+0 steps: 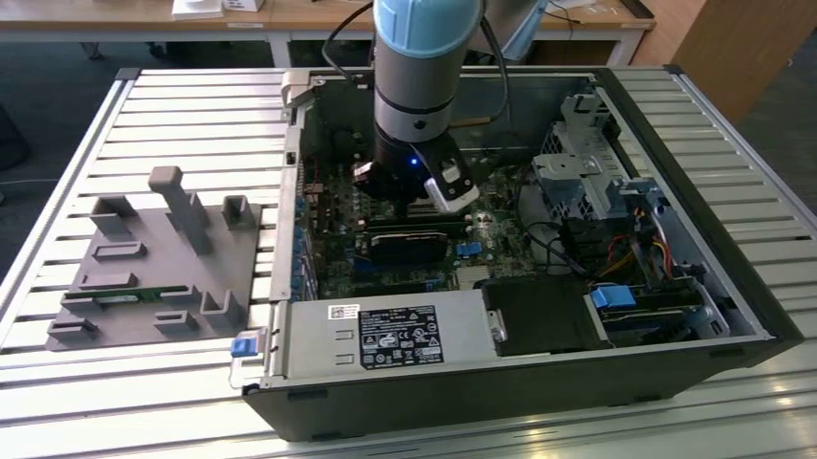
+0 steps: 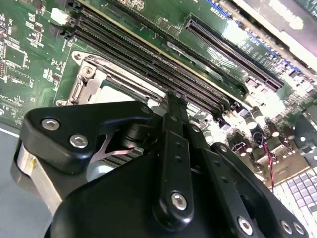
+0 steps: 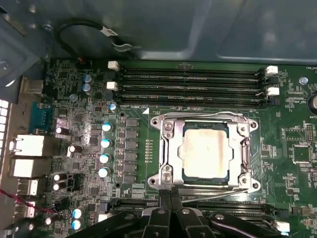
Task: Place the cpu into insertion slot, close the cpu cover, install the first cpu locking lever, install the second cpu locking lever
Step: 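Install the second cpu locking lever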
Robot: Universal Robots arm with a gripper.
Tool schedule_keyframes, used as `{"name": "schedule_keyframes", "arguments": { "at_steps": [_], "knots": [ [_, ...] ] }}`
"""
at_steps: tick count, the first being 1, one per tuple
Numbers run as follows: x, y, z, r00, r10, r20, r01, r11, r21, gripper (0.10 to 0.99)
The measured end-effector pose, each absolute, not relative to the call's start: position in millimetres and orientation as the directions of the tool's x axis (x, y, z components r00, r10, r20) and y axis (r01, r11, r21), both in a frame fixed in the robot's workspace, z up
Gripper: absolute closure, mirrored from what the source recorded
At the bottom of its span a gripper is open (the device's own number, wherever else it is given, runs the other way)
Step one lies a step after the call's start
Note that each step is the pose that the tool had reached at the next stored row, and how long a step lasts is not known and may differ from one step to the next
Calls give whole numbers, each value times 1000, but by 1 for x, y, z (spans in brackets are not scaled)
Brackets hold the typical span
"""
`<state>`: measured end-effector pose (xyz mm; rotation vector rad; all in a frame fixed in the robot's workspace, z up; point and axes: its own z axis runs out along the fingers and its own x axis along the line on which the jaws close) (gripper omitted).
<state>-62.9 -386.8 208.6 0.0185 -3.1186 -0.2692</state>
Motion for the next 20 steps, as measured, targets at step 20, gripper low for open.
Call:
{"name": "schedule_keyframes", "arguments": {
  "at_steps": [20],
  "knots": [
    [-70,-399,196,-1000,-14,9,-11,969,248,980]
  ]
}}
